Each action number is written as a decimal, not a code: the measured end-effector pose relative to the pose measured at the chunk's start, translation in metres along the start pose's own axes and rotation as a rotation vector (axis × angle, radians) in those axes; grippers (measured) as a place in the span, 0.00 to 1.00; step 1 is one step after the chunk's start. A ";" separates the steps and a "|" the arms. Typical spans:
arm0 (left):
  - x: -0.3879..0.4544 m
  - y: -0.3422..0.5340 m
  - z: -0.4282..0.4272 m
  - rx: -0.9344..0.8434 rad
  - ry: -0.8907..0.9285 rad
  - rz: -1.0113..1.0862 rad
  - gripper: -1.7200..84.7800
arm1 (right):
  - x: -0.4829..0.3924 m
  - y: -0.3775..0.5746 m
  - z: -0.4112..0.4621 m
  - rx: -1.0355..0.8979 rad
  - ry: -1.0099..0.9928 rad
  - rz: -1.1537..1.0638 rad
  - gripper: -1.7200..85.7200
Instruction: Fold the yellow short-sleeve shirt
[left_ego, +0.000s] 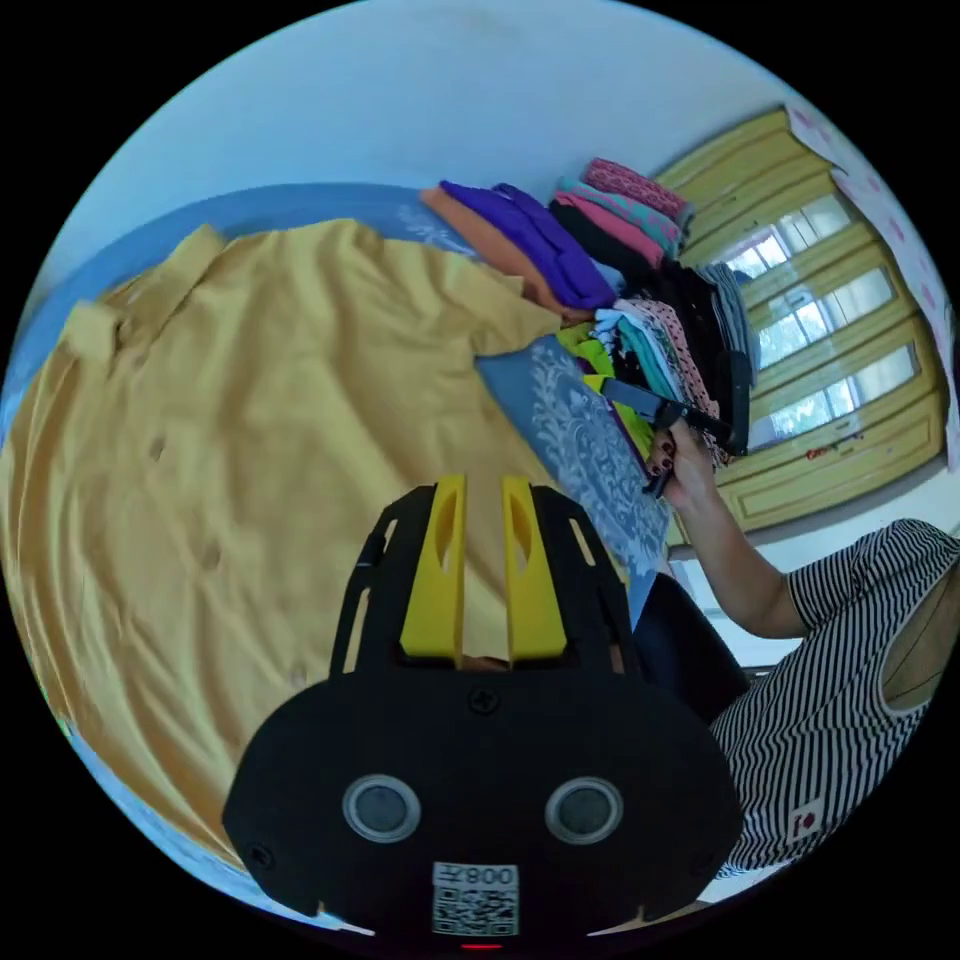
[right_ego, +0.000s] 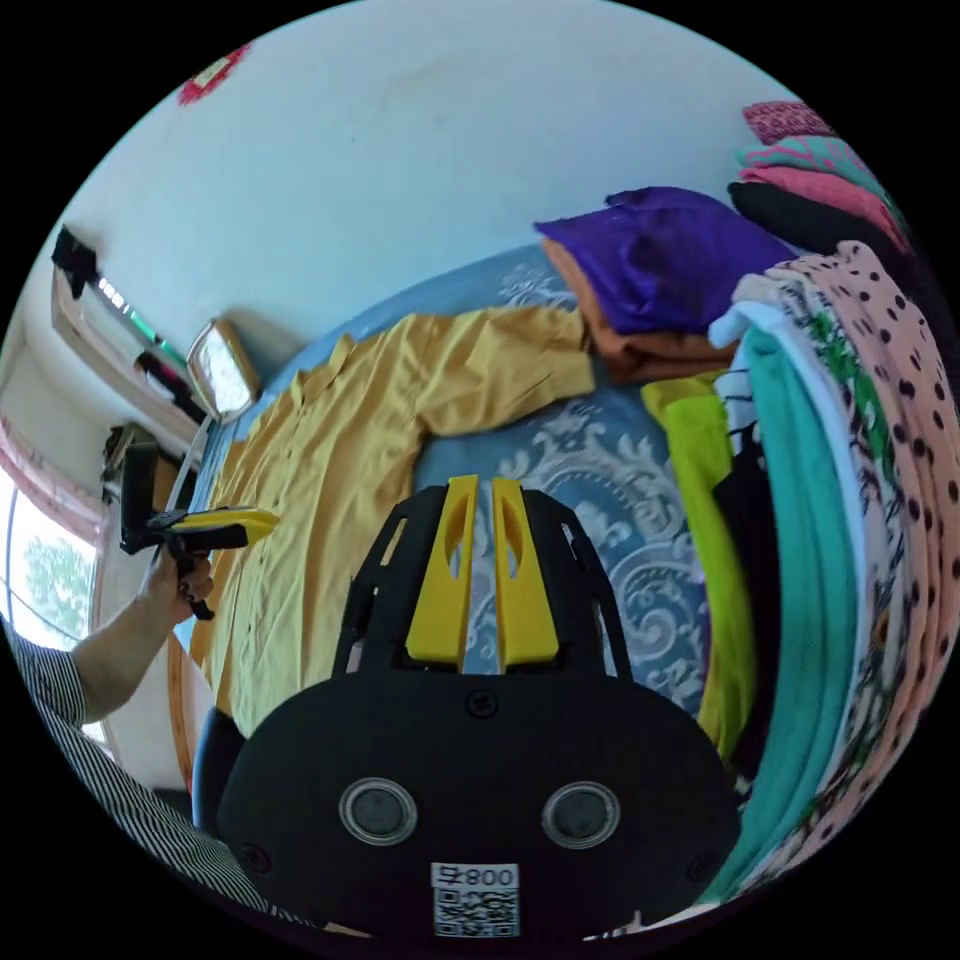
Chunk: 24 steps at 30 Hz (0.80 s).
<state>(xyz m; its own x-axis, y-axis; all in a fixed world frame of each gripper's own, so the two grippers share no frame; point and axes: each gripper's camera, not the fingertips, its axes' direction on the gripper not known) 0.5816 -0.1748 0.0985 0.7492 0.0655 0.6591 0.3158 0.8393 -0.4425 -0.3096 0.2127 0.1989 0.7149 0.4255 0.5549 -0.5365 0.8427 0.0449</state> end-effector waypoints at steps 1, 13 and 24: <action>0.015 -0.032 0.006 -0.009 -0.009 0.051 0.10 | 0.009 0.000 0.000 0.017 0.001 0.012 0.07; 0.149 -0.278 0.051 -0.066 -0.144 0.264 0.13 | 0.111 0.030 0.034 0.135 -0.025 0.044 0.10; 0.218 -0.365 0.067 -0.168 -0.358 0.241 0.09 | 0.146 0.065 0.051 0.135 -0.055 -0.014 0.05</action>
<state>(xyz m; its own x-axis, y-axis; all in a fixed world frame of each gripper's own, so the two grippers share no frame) 0.5905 -0.4305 0.4449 0.5738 0.4555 0.6806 0.2691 0.6801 -0.6820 -0.2628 0.3127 0.3259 0.6991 0.3920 0.5980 -0.5847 0.7948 0.1624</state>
